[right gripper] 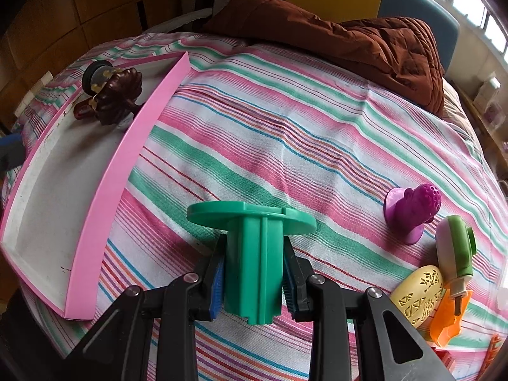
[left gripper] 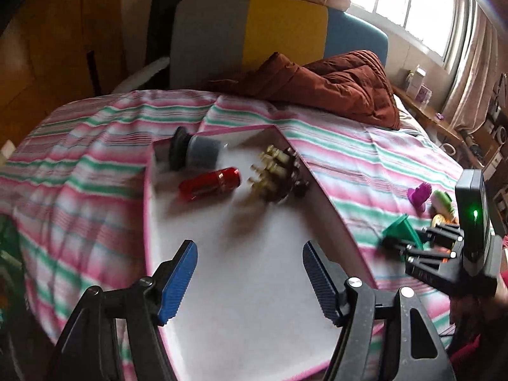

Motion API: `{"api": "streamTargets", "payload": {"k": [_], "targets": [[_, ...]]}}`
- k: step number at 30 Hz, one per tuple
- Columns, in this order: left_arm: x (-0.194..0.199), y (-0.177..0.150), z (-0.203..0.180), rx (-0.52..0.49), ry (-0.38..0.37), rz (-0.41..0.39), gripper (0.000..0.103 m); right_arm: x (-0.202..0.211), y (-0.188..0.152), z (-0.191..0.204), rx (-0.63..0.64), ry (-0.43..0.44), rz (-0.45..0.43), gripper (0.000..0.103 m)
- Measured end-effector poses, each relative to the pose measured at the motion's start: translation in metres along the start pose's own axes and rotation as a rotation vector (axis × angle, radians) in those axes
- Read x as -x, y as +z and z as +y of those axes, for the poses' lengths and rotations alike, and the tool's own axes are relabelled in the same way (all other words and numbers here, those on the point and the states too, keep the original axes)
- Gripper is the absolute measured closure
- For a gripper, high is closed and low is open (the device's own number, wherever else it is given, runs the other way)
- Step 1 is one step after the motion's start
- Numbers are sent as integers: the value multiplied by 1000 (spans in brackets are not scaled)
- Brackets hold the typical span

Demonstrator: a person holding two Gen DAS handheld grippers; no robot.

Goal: Organize rigid objects
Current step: 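Place the brush in the tray beside the red cylinder and open the left gripper, then carry the green cup piece into the tray and open the right gripper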

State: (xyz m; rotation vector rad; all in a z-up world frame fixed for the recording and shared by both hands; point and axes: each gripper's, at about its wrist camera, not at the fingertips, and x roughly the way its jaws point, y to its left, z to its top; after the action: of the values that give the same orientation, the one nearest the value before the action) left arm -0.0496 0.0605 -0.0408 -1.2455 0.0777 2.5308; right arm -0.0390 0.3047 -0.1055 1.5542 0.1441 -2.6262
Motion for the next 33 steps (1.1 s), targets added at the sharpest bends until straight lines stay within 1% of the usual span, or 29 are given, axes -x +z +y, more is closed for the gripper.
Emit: {"api": "streamTargets", "payload": {"k": [8, 17, 22, 30, 33], "targets": [[21, -12, 11, 9, 35, -25, 33, 2, -4, 5, 7, -9, -17, 72], [23, -16, 22, 41, 36, -19, 33, 1, -5, 5, -8, -13, -36, 72], [22, -21, 30, 55, 26, -1, 33, 6, -10, 7, -49, -9, -38, 72], [26, -26, 42, 83, 24, -11, 33, 9, -13, 7, -135, -17, -18, 72], [27, -29, 48, 92, 21, -10, 33, 9, -14, 3, -182, -6, -13, 68]]}}
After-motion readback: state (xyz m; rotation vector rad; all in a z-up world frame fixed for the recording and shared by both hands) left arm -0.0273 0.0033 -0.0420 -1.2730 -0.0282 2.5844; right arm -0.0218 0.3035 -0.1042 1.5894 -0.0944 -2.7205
